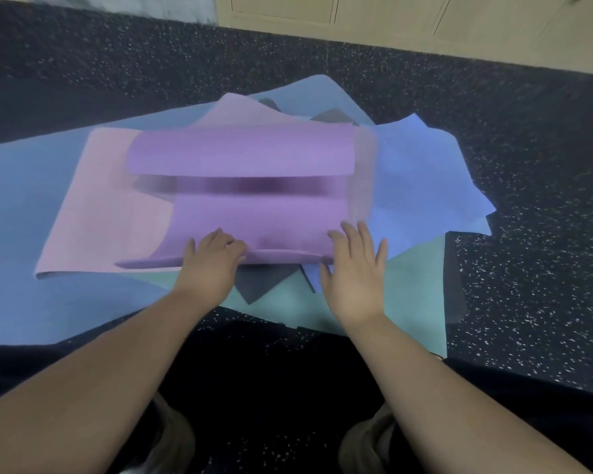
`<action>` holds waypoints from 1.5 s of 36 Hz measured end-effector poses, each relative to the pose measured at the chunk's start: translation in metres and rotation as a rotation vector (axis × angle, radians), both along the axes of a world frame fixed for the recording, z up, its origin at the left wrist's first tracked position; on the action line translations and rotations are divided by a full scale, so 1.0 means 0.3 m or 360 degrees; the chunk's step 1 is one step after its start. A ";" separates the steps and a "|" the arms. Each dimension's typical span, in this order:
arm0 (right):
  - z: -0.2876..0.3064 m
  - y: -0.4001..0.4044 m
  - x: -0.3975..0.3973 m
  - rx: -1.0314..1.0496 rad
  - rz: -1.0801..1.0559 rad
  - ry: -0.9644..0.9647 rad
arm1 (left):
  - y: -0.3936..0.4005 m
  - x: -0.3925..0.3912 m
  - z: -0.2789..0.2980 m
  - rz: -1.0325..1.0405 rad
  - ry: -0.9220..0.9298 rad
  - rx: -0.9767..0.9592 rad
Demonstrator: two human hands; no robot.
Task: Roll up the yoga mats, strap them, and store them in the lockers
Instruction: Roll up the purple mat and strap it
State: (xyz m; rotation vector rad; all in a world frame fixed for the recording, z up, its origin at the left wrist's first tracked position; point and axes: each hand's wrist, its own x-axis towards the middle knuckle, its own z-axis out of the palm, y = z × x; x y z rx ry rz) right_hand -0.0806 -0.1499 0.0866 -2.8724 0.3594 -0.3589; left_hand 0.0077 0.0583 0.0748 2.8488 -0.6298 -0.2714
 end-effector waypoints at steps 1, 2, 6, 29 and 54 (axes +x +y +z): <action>0.015 0.015 0.015 -0.0036 0.0079 -0.0061 | -0.009 -0.003 0.006 -0.0016 -0.0050 -0.0007; 0.034 0.030 0.031 -0.0061 0.0161 -0.0098 | -0.018 -0.005 0.011 -0.0032 -0.0106 -0.0028; 0.109 0.055 0.107 -0.0011 0.0411 0.0220 | -0.044 0.004 0.042 -0.0040 -0.0328 -0.0238; 0.058 -0.068 0.087 -0.0215 0.0349 0.0140 | -0.122 0.015 -0.004 -0.0484 -0.0818 -0.0107; 0.009 -0.107 0.151 -0.0028 0.0279 0.0485 | -0.079 0.072 -0.116 -0.0375 -0.0913 -0.0017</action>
